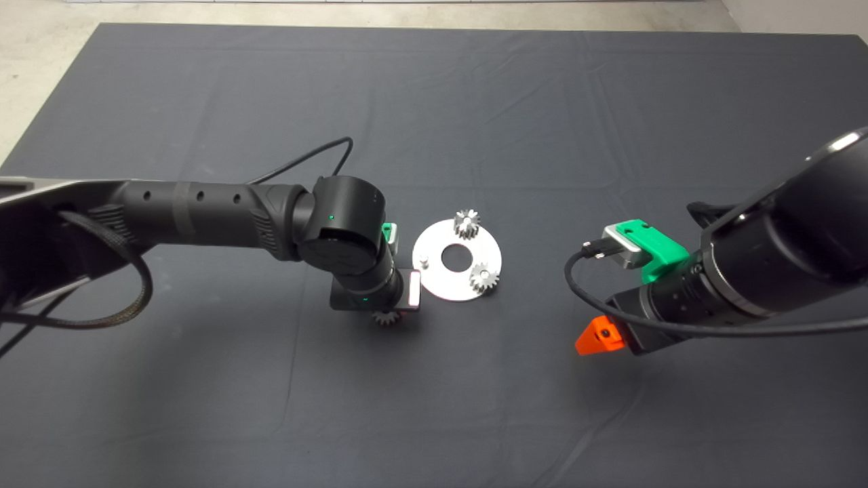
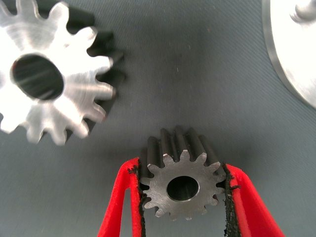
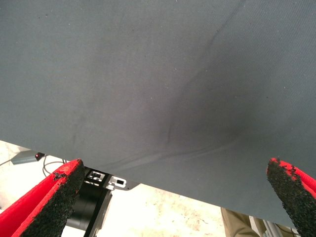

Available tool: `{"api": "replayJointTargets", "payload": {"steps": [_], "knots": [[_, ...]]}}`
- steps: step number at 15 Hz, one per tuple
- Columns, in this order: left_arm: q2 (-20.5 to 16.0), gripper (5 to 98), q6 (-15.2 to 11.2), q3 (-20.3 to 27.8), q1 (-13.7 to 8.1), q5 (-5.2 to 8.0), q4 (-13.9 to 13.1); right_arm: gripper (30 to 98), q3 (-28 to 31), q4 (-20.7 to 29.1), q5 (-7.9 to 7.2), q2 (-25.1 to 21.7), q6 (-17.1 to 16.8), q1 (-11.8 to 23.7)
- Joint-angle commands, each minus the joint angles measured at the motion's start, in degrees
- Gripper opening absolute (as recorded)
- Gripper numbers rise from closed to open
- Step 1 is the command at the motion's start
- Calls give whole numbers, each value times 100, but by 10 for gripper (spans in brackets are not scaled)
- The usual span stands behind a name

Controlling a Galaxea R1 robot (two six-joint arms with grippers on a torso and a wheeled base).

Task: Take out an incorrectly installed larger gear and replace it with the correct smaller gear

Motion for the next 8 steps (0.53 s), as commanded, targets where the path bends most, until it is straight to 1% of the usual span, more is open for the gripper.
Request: {"api": "replayJointTargets", "payload": {"steps": [1,2,4,5,6,8], "knots": [[35,264,-1,88,-514,140,-489,977,34,113,-189,-25,-8,136],[35,266,-1,88,-548,140,-540,977,17,113,-189,-5,-8,136],[43,263,-1,84,-769,140,-573,977,8,113,-180,10,-22,136],[52,261,4,76,-842,140,-624,977,8,113,-180,10,-17,136],[93,263,0,54,-931,140,-711,977,8,113,-180,3,-17,136],[245,262,-1,-17,-1046,131,-758,977,8,113,-180,2,-17,136]]}}
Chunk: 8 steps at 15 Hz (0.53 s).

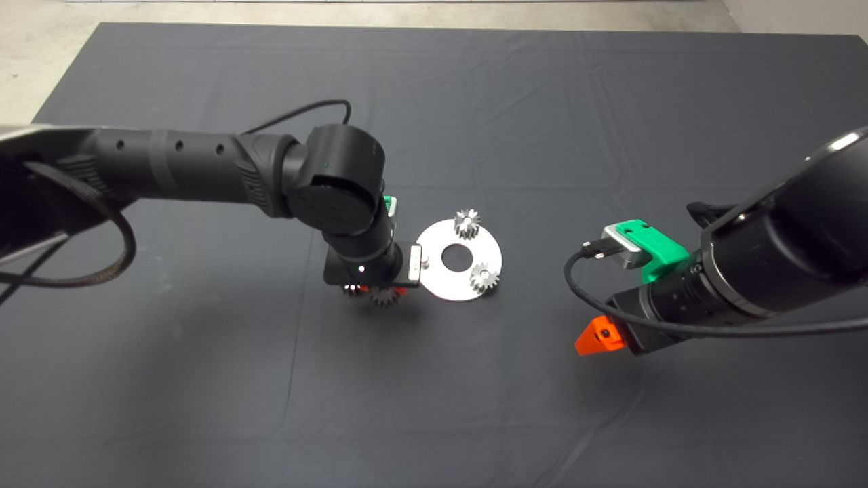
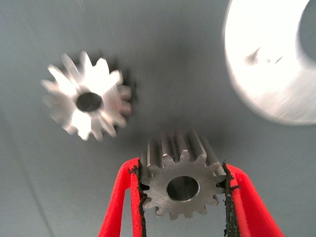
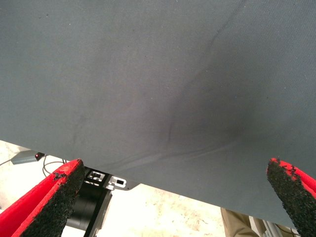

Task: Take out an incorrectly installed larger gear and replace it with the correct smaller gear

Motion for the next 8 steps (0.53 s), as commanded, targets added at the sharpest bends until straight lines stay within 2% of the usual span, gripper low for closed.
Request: {"api": "replayJointTargets", "payload": {"steps": [1,4,8], "knots": [[300,259,8,-50,-318,127,-194,977,9,115,-186,-3,-17,135],[622,259,8,-281,-327,127,-194,977,9,115,-189,-38,-25,135],[858,259,-10,-428,-318,118,-176,977,27,115,-189,-38,-26,144]]}}
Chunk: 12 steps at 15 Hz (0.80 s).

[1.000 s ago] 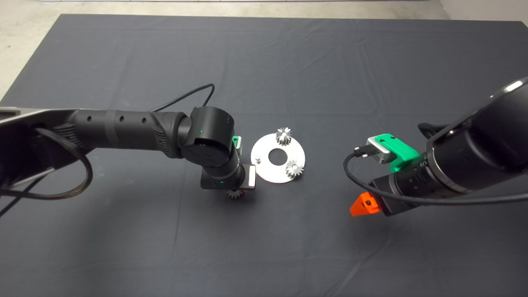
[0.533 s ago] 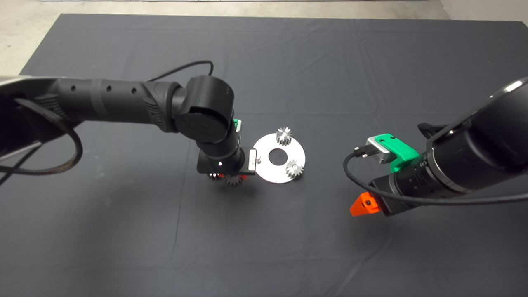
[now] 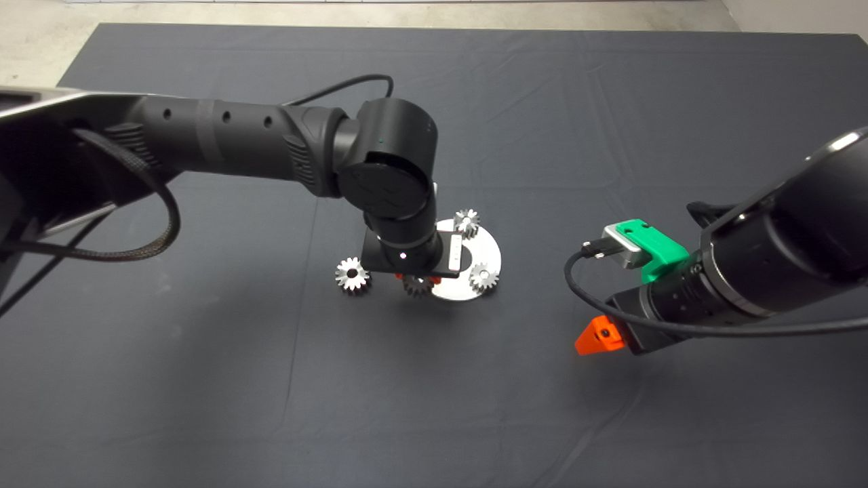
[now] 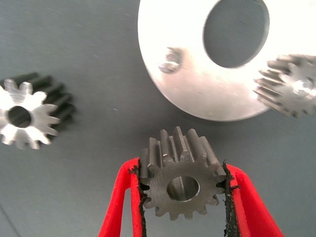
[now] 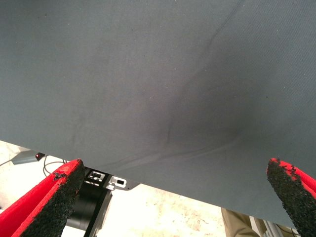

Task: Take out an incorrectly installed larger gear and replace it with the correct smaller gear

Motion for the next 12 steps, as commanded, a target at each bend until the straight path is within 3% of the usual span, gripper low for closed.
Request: {"api": "replayJointTargets", "payload": {"steps": [1,9,12], "knots": [[223,260,8,-207,-166,127,-67,977,27,115,-189,-34,-15,143],[317,257,217,-560,-113,110,267,977,45,124,-189,-34,-15,143],[342,257,566,-884,-105,101,426,977,45,124,-189,-40,-15,143]]}}
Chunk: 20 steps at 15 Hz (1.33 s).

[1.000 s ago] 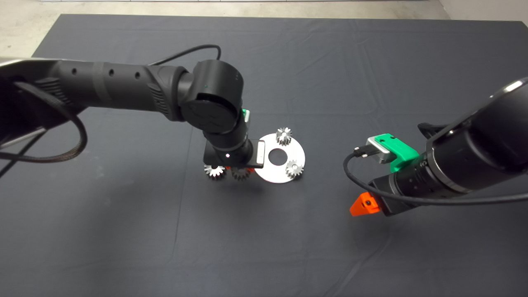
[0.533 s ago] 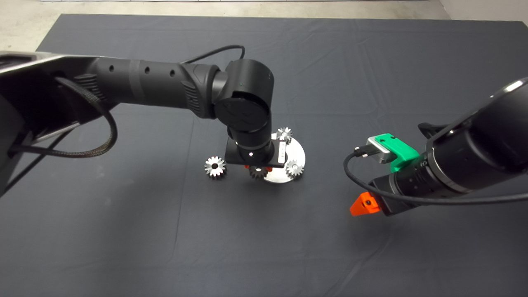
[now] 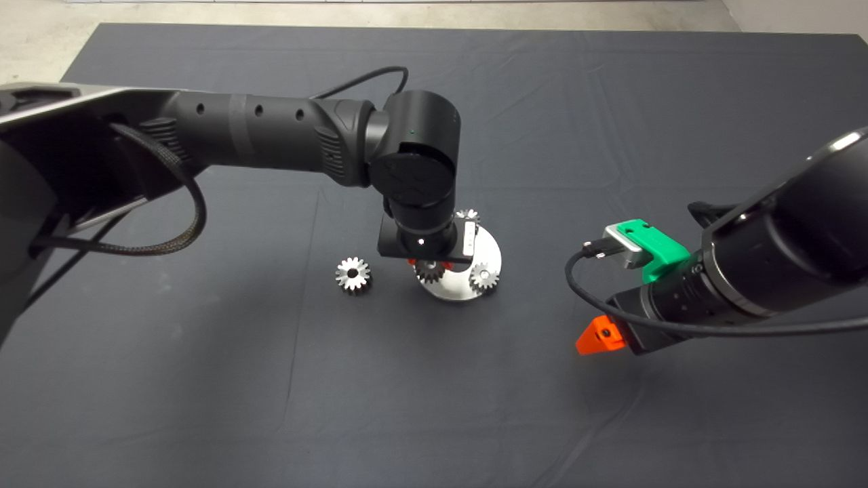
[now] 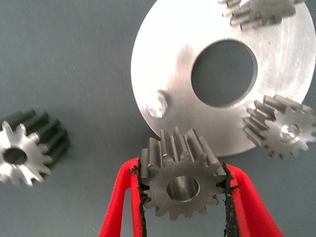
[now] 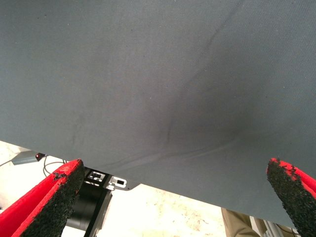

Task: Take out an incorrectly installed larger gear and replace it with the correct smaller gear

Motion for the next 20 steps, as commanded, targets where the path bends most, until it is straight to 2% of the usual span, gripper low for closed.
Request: {"api": "replayJointTargets", "payload": {"steps": [1,3,6,14,16,18,20], "knots": [[44,257,348,-351,-110,96,225,977,43,122,-192,-28,-15,143],[46,257,361,-381,-110,96,243,977,43,122,-192,-28,-15,143],[44,257,361,-373,-92,96,445,977,42,122,-192,-28,-15,143],[27,256,308,-186,-83,105,421,977,8,122,-200,-34,-17,144],[18,257,300,-135,-83,114,410,977,12,122,-258,-37,-20,143],[-26,257,143,56,-83,123,410,977,-9,122,-306,-79,-24,170],[-43,257,115,58,-9,131,432,977,-1,131,-315,-151,-24,270]]}}
